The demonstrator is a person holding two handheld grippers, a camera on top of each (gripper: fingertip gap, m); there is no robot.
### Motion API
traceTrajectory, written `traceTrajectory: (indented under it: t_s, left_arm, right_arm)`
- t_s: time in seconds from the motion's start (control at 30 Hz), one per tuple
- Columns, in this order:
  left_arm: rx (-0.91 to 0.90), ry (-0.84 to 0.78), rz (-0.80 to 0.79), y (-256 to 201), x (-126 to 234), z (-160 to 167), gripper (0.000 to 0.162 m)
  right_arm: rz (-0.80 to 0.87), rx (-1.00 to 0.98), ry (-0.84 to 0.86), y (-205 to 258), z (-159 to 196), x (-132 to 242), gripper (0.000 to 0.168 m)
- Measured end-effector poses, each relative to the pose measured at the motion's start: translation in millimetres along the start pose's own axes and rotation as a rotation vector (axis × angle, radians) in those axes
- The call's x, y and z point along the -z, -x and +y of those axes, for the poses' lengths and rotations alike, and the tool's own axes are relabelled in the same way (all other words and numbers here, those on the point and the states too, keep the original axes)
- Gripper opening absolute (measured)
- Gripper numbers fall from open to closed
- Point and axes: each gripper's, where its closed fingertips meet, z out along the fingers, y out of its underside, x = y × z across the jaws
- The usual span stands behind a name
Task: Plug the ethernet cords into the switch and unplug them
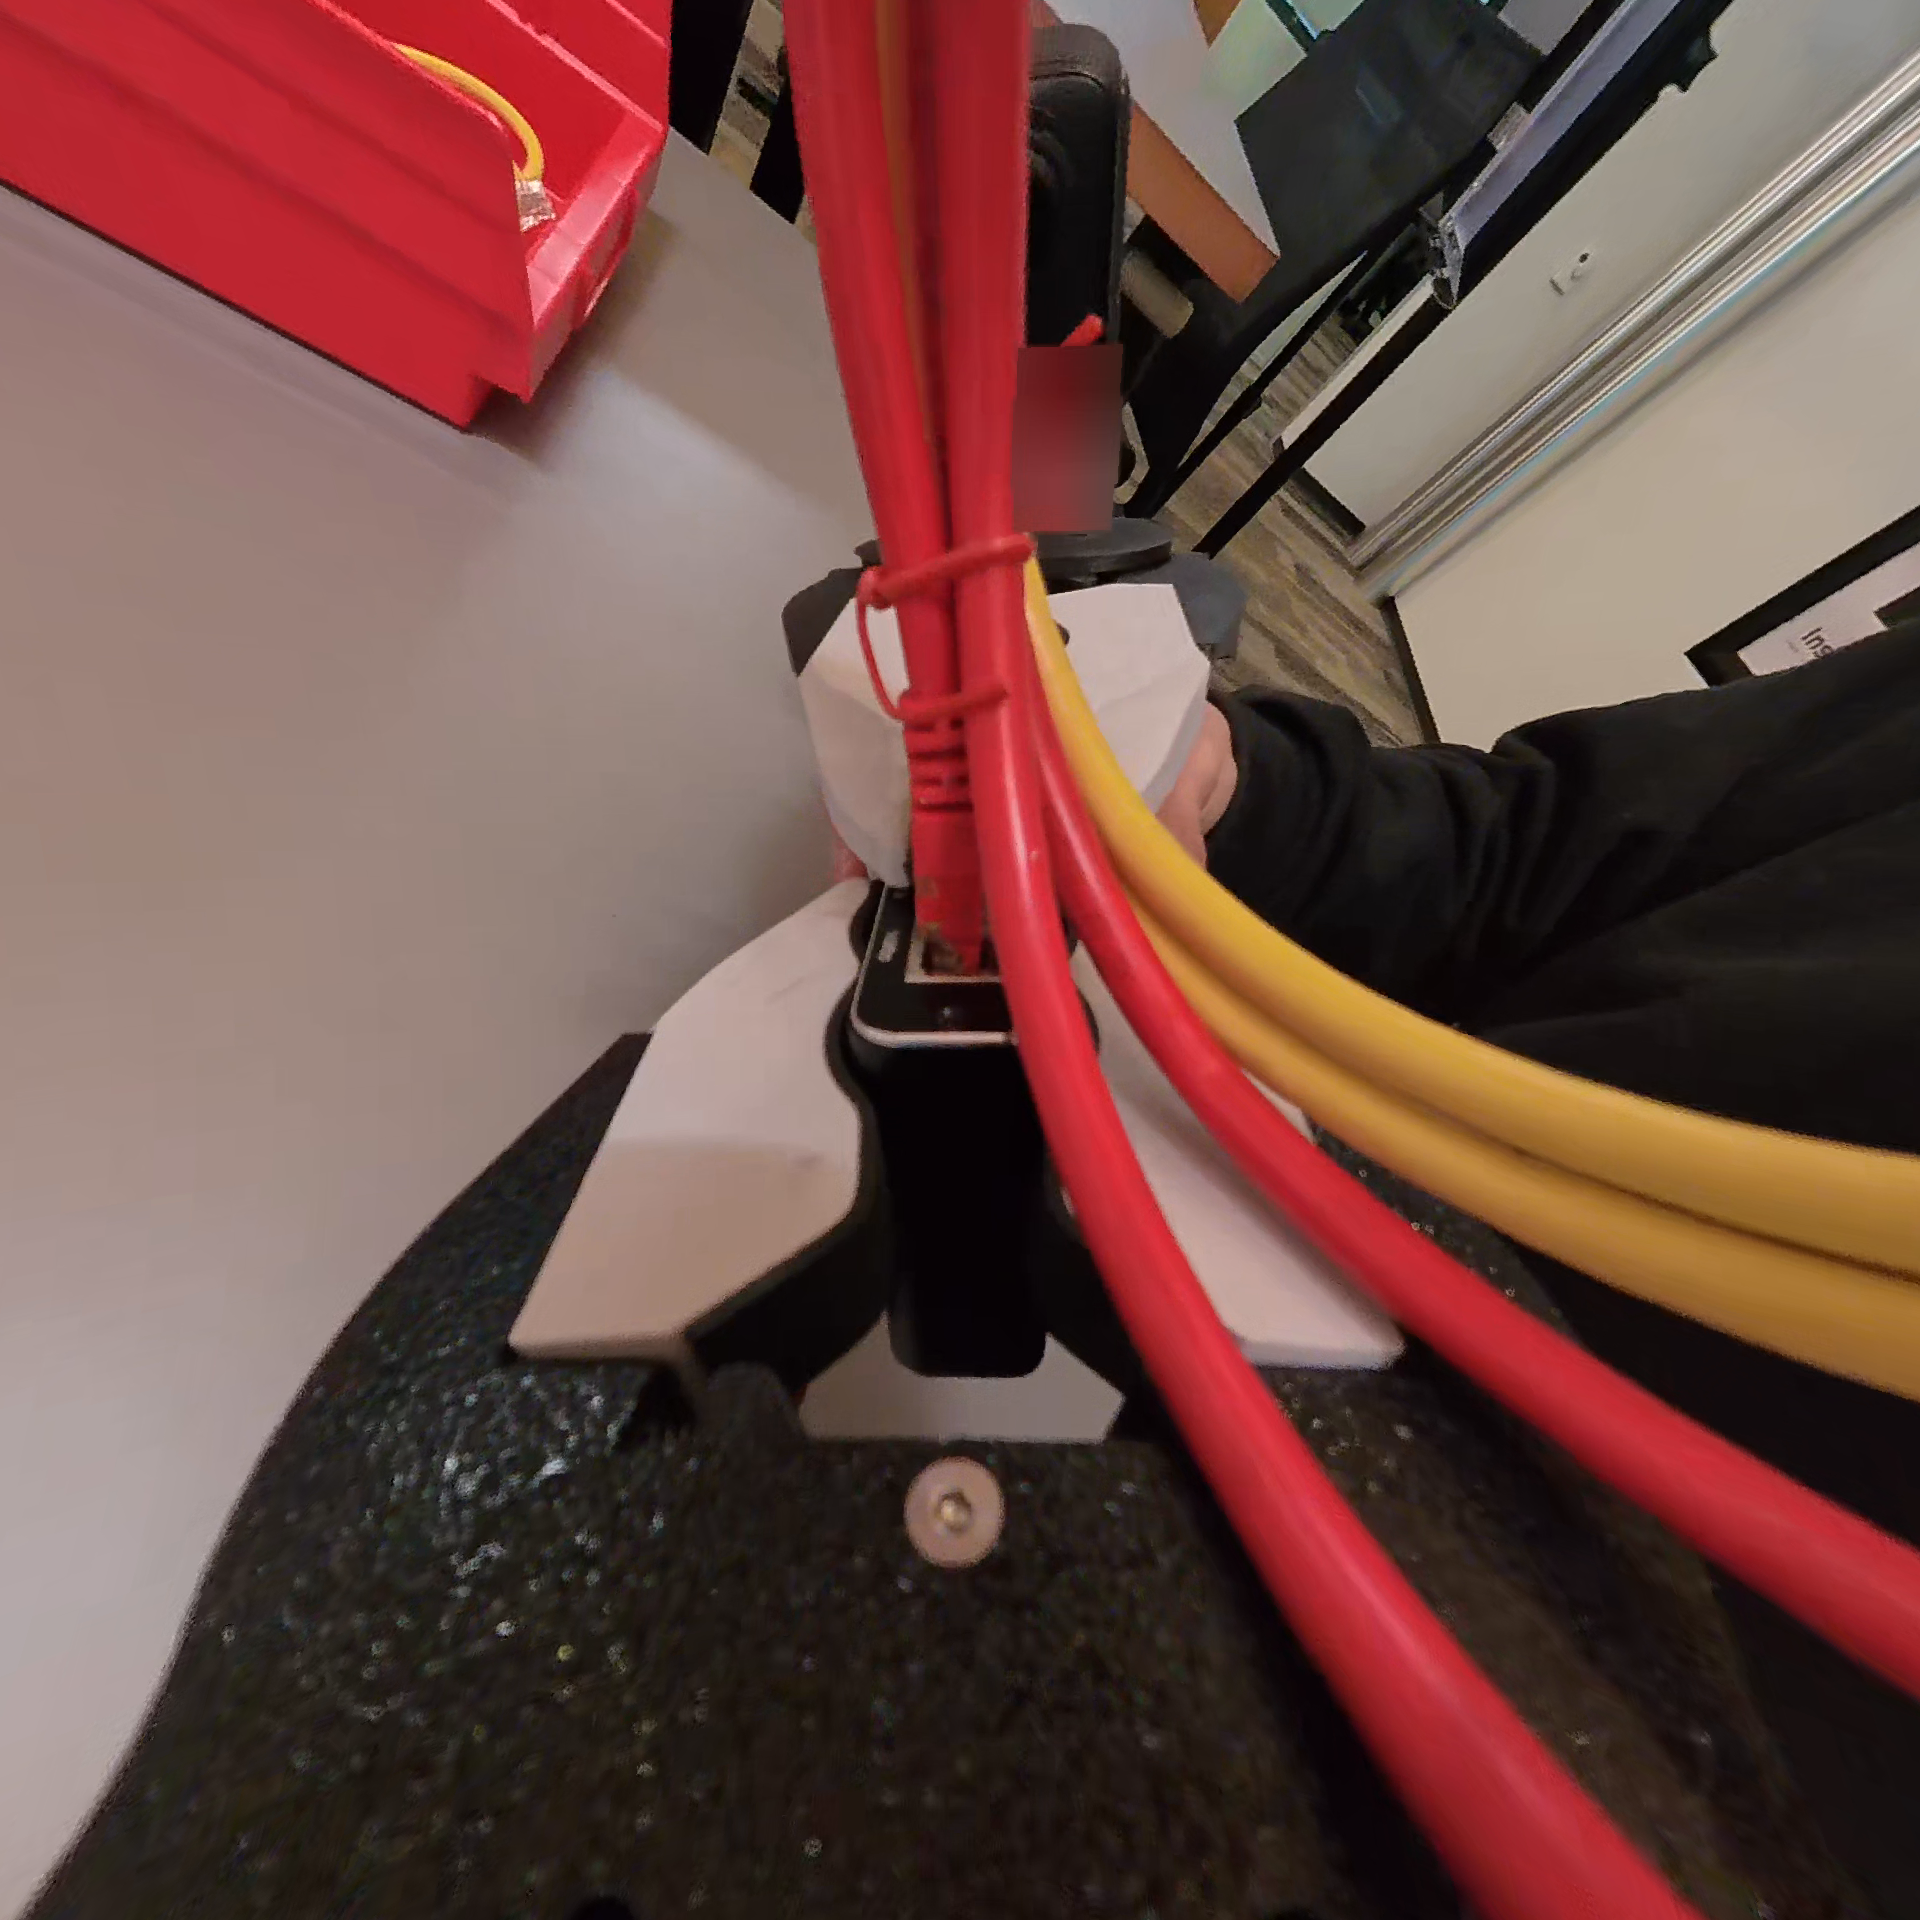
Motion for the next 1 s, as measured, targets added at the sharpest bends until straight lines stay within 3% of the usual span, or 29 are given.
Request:
traceTrajectory:
  t_s: [0.37,0.63,1.0]
  left_arm:
    - [0.023,0.041,-0.078,10,11,8,0.028]
    - [0.047,0.033,-0.041,7,24,19,0.029]
    - [0.039,-0.029,-0.025,13,27,24,0.030]
  right_arm:
    - [-0.035,-0.007,0.073,-7,6,-16,0.015]
    - [-0.066,0.127,0.166,-3,17,-32,0.014]
    - [-0.052,0.087,0.149,-10,25,-36,0.014]
